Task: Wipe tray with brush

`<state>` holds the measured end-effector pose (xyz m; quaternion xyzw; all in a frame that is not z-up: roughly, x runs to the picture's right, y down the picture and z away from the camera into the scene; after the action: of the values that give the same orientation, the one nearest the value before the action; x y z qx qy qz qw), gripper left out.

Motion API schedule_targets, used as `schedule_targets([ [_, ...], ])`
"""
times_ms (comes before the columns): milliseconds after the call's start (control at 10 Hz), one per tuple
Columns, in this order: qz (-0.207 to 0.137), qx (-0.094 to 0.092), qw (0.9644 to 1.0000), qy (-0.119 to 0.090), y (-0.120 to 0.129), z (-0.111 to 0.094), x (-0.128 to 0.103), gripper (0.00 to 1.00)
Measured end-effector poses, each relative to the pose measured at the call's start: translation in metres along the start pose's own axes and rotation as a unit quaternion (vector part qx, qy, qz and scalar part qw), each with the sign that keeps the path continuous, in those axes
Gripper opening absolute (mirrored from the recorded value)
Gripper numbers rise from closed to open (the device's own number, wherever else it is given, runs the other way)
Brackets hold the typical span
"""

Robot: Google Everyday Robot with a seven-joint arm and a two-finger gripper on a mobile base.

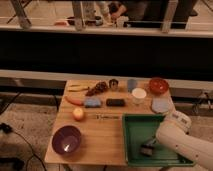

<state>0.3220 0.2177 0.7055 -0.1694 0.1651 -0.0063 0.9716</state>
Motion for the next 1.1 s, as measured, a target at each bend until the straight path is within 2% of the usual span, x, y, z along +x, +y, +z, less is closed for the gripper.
schedule_targets([
  [300, 0.021, 0.007, 0.9993, 0.031, -0.005, 0.002, 0.033, 0.0],
  [500, 0.03, 0.01, 0.9985, 0.044, -0.005, -0.001, 0.046, 0.0],
  [900, 0.055, 0.014, 0.9952, 0.08, 0.0, -0.006, 0.085, 0.0],
  [1100, 0.064, 0.014, 0.9937, 0.091, 0.0, -0.005, 0.098, 0.0],
])
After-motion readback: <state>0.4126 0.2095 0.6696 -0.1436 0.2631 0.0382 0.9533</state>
